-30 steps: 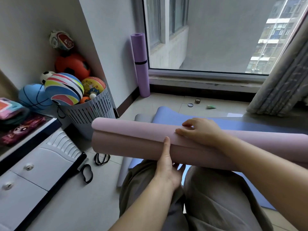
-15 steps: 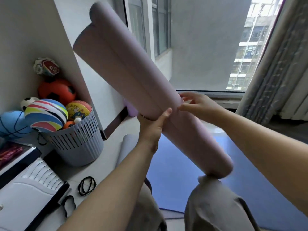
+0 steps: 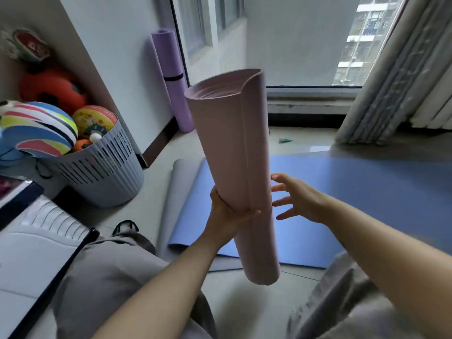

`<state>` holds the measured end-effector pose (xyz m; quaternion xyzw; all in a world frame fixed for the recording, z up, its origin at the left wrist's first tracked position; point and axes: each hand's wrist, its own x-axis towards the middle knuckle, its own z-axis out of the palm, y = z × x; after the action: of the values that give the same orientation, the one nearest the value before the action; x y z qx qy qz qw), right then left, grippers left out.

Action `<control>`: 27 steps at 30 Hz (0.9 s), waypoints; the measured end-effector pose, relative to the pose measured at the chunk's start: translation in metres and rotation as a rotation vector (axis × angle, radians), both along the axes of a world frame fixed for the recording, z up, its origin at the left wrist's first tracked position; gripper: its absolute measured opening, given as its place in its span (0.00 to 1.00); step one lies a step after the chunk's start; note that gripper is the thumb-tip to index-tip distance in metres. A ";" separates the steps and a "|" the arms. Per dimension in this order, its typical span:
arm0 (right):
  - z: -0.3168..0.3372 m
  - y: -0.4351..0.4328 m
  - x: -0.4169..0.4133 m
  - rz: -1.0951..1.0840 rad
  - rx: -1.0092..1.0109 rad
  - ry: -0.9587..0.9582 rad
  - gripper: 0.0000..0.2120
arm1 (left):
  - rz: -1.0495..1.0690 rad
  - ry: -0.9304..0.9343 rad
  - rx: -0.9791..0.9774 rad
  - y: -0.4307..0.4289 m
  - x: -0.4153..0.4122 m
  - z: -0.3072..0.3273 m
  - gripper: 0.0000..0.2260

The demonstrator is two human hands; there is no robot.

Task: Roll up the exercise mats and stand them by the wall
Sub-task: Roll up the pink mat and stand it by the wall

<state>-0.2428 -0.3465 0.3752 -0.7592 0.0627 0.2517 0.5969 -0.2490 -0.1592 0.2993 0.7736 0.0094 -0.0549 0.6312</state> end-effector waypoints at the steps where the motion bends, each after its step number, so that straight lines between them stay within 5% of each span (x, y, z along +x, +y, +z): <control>1: -0.008 0.000 -0.004 -0.021 0.021 0.030 0.21 | -0.017 0.024 0.016 0.001 -0.004 -0.009 0.53; 6: -0.032 -0.003 -0.016 -0.047 -0.006 0.179 0.48 | -0.037 0.079 0.156 0.006 -0.032 -0.031 0.53; 13: 0.002 -0.004 -0.018 -0.199 0.038 -0.332 0.20 | -0.091 0.088 0.181 0.009 -0.045 -0.040 0.50; 15: 0.030 -0.003 -0.023 -0.141 0.208 -0.210 0.16 | -0.070 0.118 0.225 0.009 -0.051 -0.040 0.52; 19: 0.071 -0.010 -0.026 0.051 0.312 0.085 0.39 | -0.088 0.113 0.330 0.011 -0.054 -0.025 0.49; 22: 0.080 -0.014 -0.028 -0.003 0.349 0.131 0.35 | -0.355 0.176 0.331 0.023 -0.051 0.006 0.40; 27: 0.075 -0.010 -0.041 0.037 0.387 0.110 0.29 | -0.634 0.353 0.351 0.045 -0.046 0.073 0.46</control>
<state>-0.2838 -0.3560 0.4498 -0.6165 0.0317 0.3113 0.7225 -0.2947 -0.1140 0.3722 0.8130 -0.1123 -0.3766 0.4297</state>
